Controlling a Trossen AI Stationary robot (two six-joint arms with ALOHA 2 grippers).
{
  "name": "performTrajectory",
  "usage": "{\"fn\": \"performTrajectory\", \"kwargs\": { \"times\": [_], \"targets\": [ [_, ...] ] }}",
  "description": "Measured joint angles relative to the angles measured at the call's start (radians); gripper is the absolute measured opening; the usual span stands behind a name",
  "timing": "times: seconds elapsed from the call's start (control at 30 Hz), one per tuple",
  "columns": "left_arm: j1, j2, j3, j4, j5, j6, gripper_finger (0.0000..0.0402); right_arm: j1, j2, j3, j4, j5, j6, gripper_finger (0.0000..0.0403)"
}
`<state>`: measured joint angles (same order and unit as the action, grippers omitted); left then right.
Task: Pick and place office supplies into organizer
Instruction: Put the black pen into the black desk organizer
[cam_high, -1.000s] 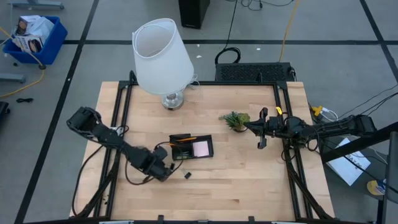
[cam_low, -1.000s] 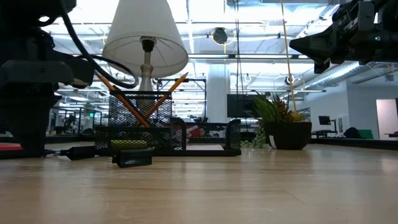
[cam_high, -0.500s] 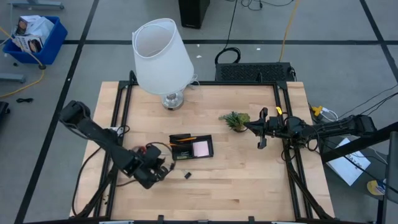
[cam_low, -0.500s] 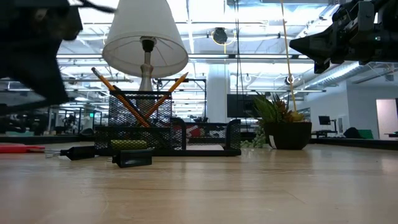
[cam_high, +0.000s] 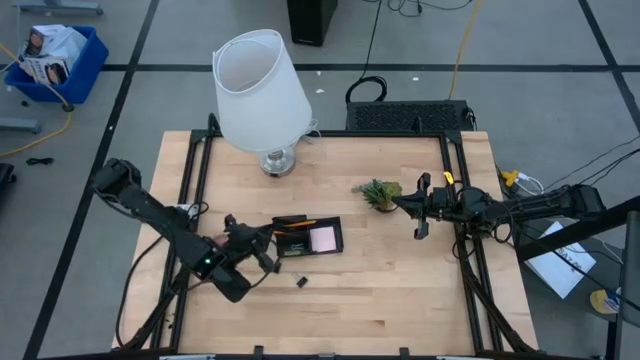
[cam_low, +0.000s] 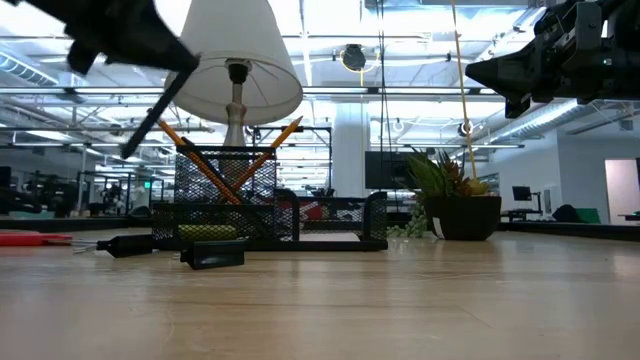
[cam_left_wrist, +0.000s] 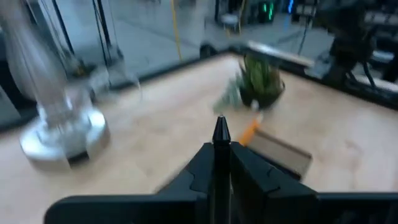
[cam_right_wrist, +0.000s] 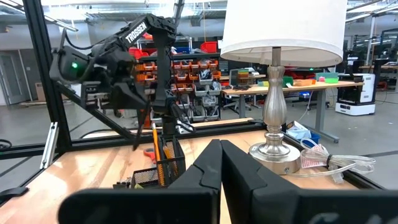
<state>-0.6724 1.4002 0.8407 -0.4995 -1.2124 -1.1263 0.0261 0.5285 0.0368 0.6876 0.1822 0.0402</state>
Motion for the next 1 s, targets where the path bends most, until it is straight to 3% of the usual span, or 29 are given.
{"fn": "performTrajectory", "kwargs": {
  "times": [0.2,0.47,0.73,1.0],
  "targets": [
    [0.072,0.0,0.0,0.202,-0.118,0.194,0.0058,0.0,0.0,0.0,0.0,0.0,0.0,0.0],
    [0.179,0.0,0.0,0.424,-0.191,0.383,0.0033,0.0,0.0,0.0,0.0,0.0,0.0,0.0],
    [0.297,0.036,0.001,0.458,0.0,0.366,0.0062,0.0,0.0,0.0,0.0,0.0,0.0,0.0],
    [0.302,0.145,0.0,0.534,0.003,0.363,0.0039,0.0,0.0,0.0,0.0,0.0,0.0,0.0]
  ]
}}
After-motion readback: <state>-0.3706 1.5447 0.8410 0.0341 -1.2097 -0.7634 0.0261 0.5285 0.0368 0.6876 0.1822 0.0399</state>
